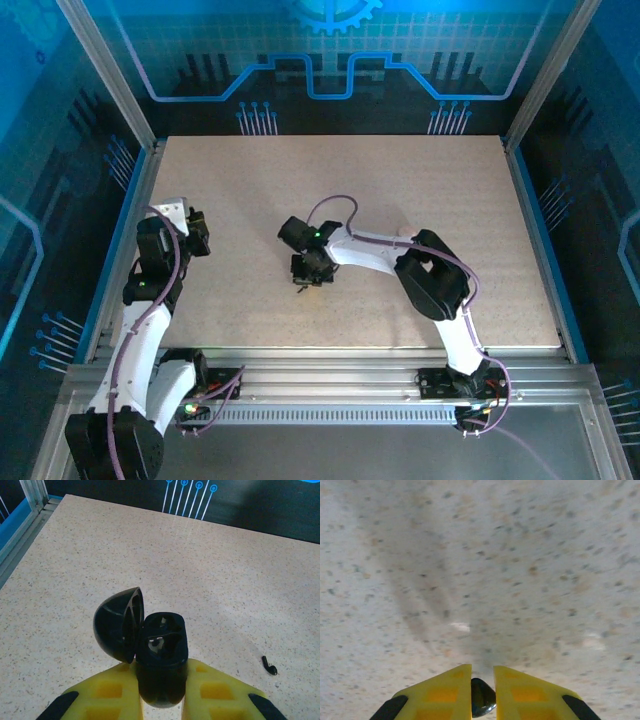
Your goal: Insert the wireless bluetooth earbuds into the charging case
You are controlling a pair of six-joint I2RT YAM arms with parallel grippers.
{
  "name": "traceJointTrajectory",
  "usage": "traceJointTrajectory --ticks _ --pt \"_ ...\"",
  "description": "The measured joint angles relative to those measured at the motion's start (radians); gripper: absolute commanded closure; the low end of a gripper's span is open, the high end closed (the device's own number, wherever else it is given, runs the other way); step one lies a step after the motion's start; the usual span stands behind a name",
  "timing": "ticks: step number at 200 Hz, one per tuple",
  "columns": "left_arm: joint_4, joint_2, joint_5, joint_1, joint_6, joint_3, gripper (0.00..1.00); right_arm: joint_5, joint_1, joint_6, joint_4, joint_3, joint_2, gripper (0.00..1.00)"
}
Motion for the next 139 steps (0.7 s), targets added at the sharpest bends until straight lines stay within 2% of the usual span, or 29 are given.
traceJointTrajectory --ticks 67,103,139 --pt "0.001 0.034 0.053 -0.027 0.000 0.000 0.95 -0.048 -0.075 -0.256 -0.056 -0.059 -0.022 0.84" --pt "0.001 0.040 0.061 -0.038 0.000 0.000 0.95 -0.069 -0.089 -0.349 -0.107 -0.057 -0.022 0.67" --pt "0.001 0.040 0.062 -0.042 0.000 0.000 0.95 -0.087 -0.106 -0.343 -0.132 -0.031 -0.027 0.60"
